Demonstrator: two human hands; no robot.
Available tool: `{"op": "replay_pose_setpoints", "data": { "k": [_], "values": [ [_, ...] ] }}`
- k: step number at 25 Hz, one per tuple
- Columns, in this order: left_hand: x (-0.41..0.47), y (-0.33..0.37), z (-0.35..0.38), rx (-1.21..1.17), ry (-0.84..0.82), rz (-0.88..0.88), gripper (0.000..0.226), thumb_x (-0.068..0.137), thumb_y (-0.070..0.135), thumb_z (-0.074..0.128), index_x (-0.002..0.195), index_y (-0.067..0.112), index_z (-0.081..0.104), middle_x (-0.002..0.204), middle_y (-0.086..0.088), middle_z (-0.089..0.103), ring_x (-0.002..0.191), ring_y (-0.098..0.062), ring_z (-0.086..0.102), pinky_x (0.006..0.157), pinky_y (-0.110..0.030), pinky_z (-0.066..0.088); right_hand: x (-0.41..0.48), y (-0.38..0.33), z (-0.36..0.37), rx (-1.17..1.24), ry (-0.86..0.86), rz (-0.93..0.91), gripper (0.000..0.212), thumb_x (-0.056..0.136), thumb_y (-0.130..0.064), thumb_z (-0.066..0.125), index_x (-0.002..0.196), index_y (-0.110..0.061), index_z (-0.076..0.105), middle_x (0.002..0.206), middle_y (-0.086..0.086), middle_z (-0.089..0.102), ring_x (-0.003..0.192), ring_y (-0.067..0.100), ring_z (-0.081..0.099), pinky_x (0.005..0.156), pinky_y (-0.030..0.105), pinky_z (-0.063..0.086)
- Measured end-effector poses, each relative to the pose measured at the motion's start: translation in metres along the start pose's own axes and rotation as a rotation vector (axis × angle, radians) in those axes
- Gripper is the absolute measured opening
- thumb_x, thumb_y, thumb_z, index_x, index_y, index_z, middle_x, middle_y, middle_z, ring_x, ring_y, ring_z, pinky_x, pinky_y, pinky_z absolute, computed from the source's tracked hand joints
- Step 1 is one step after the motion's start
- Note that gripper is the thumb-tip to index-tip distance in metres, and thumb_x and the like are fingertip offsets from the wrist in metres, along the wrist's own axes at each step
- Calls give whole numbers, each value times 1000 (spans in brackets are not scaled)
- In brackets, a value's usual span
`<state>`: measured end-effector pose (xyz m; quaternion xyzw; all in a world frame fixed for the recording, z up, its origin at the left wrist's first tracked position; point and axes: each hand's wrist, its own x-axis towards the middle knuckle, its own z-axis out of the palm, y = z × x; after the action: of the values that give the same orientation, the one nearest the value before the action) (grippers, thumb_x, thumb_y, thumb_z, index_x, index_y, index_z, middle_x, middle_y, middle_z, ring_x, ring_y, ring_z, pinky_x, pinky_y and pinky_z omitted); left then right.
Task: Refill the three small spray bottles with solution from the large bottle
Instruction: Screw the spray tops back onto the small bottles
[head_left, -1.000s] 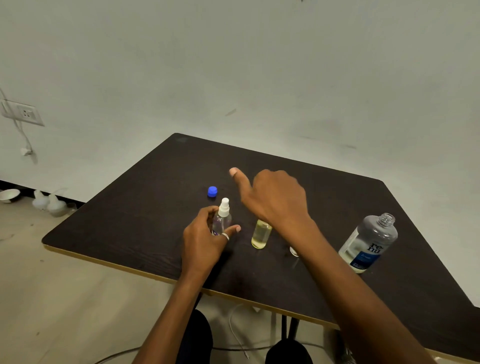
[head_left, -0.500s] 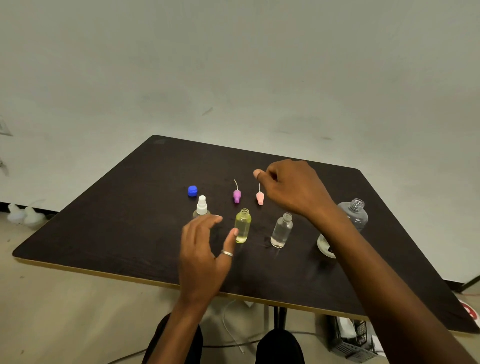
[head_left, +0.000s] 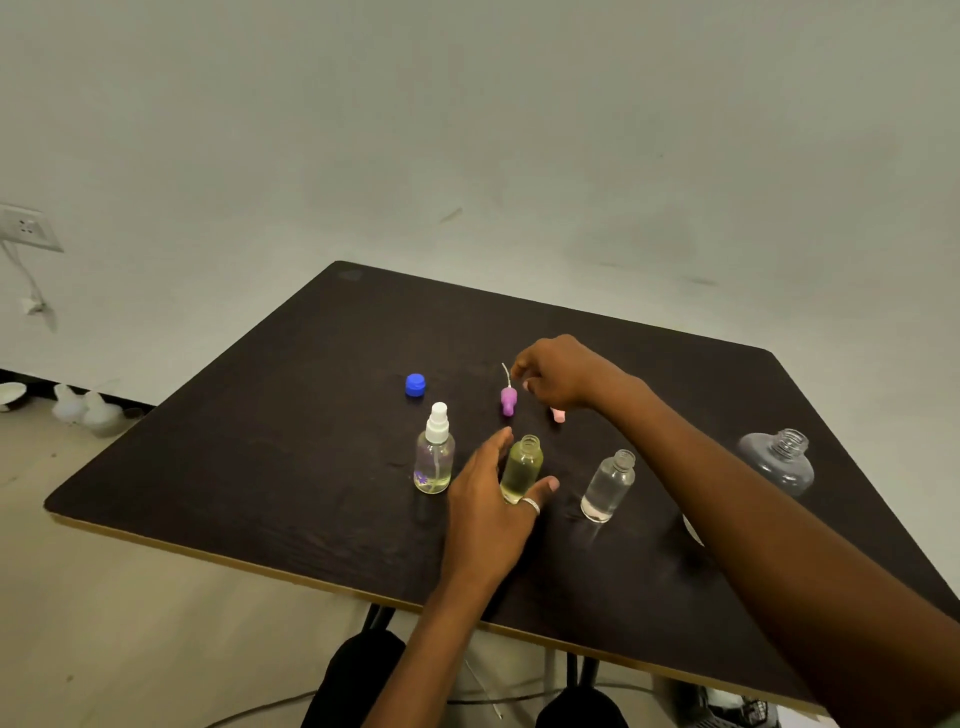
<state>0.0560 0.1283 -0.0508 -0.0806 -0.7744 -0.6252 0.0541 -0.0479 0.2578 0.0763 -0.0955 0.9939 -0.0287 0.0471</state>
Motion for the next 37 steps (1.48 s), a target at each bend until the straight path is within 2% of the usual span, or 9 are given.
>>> {"op": "replay_pose_setpoints", "data": {
  "k": [2,6,9,12,14,16,21,27,37],
  "values": [
    [1,0,1,9,31,30,66,80,33,82,139,28,53,135,11,61,121,0,55,101,-23,49,21,0,8,-42,-64,8,32,90,-14,62,121,-18,65,123,5,65,108,22,61,94,35,50],
    [-2,-1,0,-37,39,110,46,81,26,82,124,25,65,114,11,69,105,-2,65,91,-29,56,45,-3,25,-99,-125,16,30,92,-23,61,121,-20,66,121,3,65,107,23,61,94,35,48],
    [-2,-1,-1,-56,49,118,43,81,24,82,121,26,66,109,12,70,100,-2,66,87,-28,56,49,-4,34,-89,-141,52,22,89,-27,64,109,-20,72,108,2,70,98,21,62,86,35,52],
    [-3,-1,0,-57,54,128,43,81,24,82,120,27,66,110,13,70,100,-1,66,87,-26,56,42,-3,35,-92,-130,83,10,84,-27,70,85,-18,73,82,1,73,83,17,65,75,32,53],
    [-3,-1,0,-64,51,131,42,81,24,82,120,27,66,110,14,69,100,0,66,87,-25,56,34,-4,30,-64,-99,99,5,82,-21,72,80,-17,70,78,2,71,78,17,65,76,34,56],
    [-3,0,-1,-62,42,127,43,81,25,82,121,27,66,112,14,69,101,1,65,88,-24,55,24,-5,18,-41,-28,98,2,81,-14,69,83,-16,69,87,4,70,82,20,65,75,33,55],
    [-3,0,-2,-77,31,120,43,81,25,82,120,32,65,109,19,69,101,5,65,88,-19,54,-23,-9,-28,28,61,67,24,82,-17,70,103,-15,58,98,3,64,92,21,61,80,35,52],
    [-4,4,-4,-56,35,124,45,81,25,82,111,47,58,100,25,67,98,11,62,79,-4,46,-90,-16,-80,54,74,-74,15,82,-22,73,96,-26,68,85,-17,63,78,-3,58,64,13,39],
    [-2,-4,-2,-68,38,131,43,80,27,83,114,42,62,101,19,71,96,4,66,82,-9,50,-105,-35,-87,36,110,-153,20,83,-15,71,102,-23,70,93,-10,69,83,3,62,74,20,49]
  ]
}}
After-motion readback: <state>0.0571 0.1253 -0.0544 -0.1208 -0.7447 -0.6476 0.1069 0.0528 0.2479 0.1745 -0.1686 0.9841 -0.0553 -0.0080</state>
